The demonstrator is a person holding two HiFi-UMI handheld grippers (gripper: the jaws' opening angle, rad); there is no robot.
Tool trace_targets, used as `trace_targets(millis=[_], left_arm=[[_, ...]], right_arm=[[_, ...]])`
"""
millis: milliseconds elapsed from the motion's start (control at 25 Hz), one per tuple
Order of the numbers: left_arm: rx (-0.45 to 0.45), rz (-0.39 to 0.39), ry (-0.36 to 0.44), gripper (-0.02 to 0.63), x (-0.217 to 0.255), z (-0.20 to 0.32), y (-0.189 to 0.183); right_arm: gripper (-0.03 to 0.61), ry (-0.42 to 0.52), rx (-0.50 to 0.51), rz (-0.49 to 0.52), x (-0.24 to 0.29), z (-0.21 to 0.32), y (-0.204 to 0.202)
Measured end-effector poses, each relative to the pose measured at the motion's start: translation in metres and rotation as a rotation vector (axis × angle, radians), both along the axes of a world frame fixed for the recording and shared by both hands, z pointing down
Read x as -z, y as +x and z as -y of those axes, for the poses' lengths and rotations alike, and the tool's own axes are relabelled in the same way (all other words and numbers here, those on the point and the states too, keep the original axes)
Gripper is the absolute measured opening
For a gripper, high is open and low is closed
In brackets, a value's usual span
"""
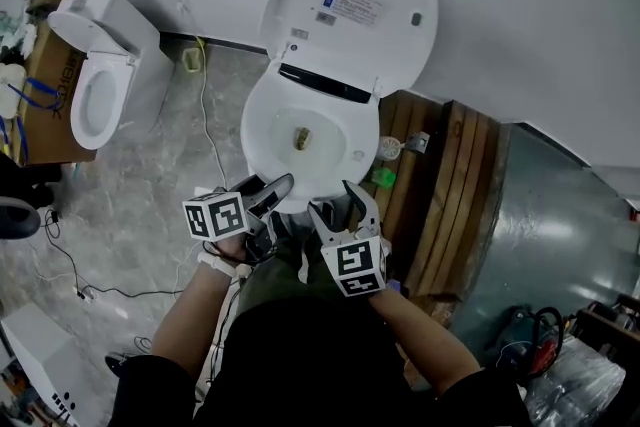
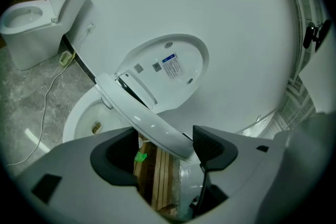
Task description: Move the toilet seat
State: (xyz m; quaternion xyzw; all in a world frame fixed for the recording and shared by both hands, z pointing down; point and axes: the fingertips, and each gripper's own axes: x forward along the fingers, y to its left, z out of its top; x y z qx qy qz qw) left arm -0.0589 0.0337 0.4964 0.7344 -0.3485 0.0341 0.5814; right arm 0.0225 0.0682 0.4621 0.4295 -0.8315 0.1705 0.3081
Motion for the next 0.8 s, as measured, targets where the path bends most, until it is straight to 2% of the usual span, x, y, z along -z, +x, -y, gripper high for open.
trace_targets(millis=[120,280,520,640,800], left_arm=[[-0.015,-0.001,0.015,0.308,0.005,0.005,0.0],[-0.041,-0.021,0.018,0.309,0.011,0.007,0.003],[-0.086,-0.04,0.025,0.31,0.023,0.012,0.002],[-0.132,-0.047,0.049,0.31,0.031,0.017,0.006],[-0.254,0.011,0.14,0.308,0.044,0.01,0.007]], right_arm=[[0.318,0.037,0.023,-0.073,-0.004,0.001,-0.008],[0.318,0.059,0.004,-0.139,-0.008,0.002,-0.007],[0.318,0.166,0.007,-0.3,0.003,0.016,-0.004],[0.318,0.155,-0.036,-0.278,0.011,0.024,0.002],[0.318,0.146,-0.074,-0.269,0.018,0.034,0.006]])
